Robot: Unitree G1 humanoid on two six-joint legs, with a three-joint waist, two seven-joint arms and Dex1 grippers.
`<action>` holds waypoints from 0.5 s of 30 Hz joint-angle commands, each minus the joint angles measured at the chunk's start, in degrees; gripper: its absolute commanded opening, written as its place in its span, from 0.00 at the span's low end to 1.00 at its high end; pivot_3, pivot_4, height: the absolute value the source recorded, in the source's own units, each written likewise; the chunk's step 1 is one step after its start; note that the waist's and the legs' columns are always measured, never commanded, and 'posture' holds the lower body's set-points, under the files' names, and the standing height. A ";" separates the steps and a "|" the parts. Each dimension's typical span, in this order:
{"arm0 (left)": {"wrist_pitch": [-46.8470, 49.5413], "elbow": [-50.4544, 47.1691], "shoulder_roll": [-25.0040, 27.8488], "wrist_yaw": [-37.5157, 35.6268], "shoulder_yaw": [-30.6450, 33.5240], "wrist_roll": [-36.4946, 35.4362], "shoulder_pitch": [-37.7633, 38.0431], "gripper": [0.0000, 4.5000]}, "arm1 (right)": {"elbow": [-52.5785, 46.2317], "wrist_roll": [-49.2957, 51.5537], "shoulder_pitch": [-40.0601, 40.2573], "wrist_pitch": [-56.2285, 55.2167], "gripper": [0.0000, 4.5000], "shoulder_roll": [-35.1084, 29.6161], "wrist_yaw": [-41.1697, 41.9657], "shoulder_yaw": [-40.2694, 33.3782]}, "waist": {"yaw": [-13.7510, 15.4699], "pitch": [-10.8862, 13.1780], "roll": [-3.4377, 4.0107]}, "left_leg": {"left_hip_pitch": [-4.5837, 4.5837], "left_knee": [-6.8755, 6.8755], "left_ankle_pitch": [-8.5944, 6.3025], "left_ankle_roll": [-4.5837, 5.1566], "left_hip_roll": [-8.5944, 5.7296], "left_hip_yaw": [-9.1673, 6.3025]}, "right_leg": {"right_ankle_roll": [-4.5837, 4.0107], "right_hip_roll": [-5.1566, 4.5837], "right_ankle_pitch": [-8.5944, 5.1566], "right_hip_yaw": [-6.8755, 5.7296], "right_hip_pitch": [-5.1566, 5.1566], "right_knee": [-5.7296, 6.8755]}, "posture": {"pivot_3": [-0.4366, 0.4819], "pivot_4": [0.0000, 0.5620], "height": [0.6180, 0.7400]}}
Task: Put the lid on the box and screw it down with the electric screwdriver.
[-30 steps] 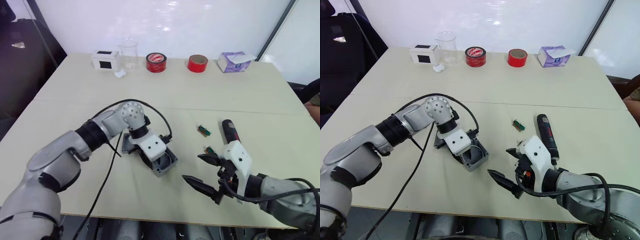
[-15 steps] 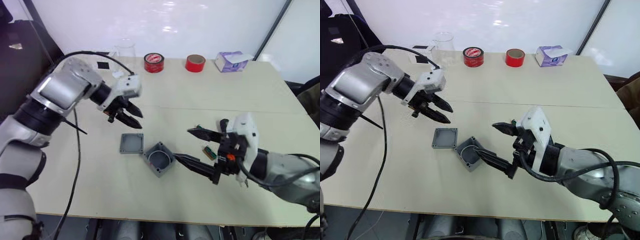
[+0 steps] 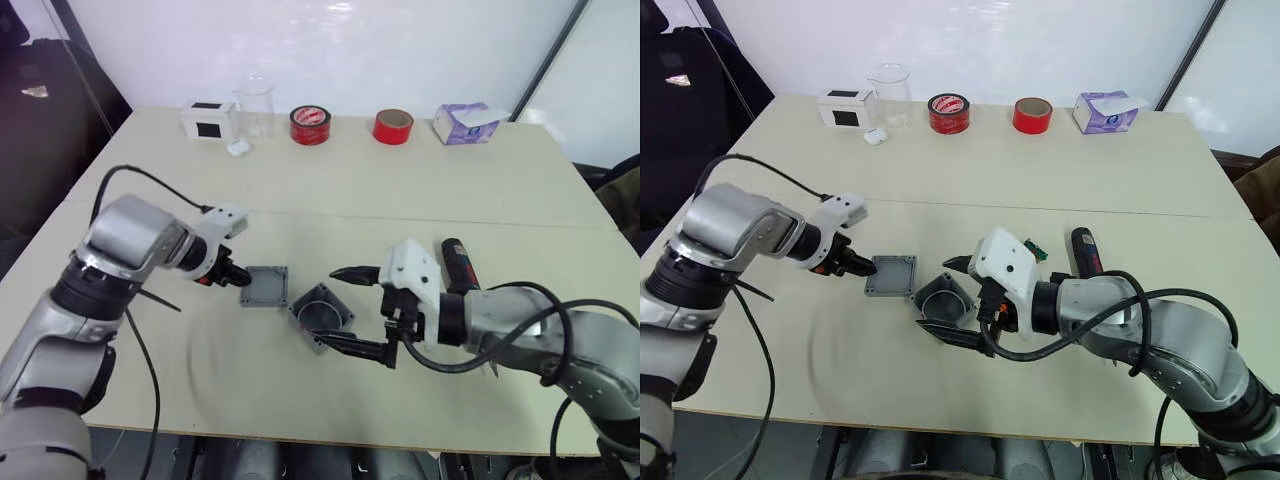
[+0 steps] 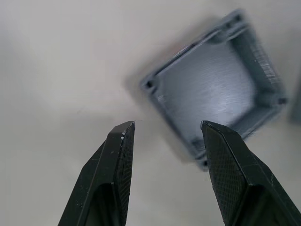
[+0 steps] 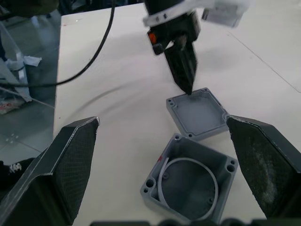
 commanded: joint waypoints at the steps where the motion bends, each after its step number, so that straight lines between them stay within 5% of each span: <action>1: 0.47 -0.38 -0.56 5.41 1.53 -4.49 0.81 0.50 | -1.73 -2.05 1.64 -0.40 1.00 0.63 1.12 -0.95 | 0.05 0.00 0.00 | 0.00 0.00 0.00 0.00 -0.01 0.01 | 0.00 -0.03 0.00 0.00 0.00 0.00 | 0.48 0.27 1.00; 8: 0.47 5.07 -4.81 14.93 3.60 -10.22 2.16 0.50 | -4.15 -2.53 4.19 1.08 1.00 1.35 0.05 -2.18 | 0.08 -0.04 0.05 | 0.08 0.01 0.01 -0.02 -0.05 0.02 | -0.01 -0.08 0.01 0.00 0.09 0.01 | 0.48 0.27 1.00; 11: 0.47 5.72 -4.77 17.37 3.80 -13.51 2.70 0.35 | -4.87 -2.23 4.85 1.83 1.00 0.96 -0.08 -2.99 | 0.04 -0.05 0.06 | 0.24 0.00 0.02 -0.03 -0.06 0.02 | -0.02 -0.09 0.01 0.00 0.25 0.01 | 0.48 0.27 1.00; 15: 0.47 5.84 -5.28 21.18 4.55 -17.40 2.98 0.01 | -5.20 -1.93 5.97 2.35 1.00 0.36 0.71 -4.70 | 0.06 -0.06 0.06 | 0.25 0.00 0.02 -0.04 -0.05 0.02 | -0.03 -0.09 0.01 0.00 0.26 0.01 | 0.48 0.27 1.00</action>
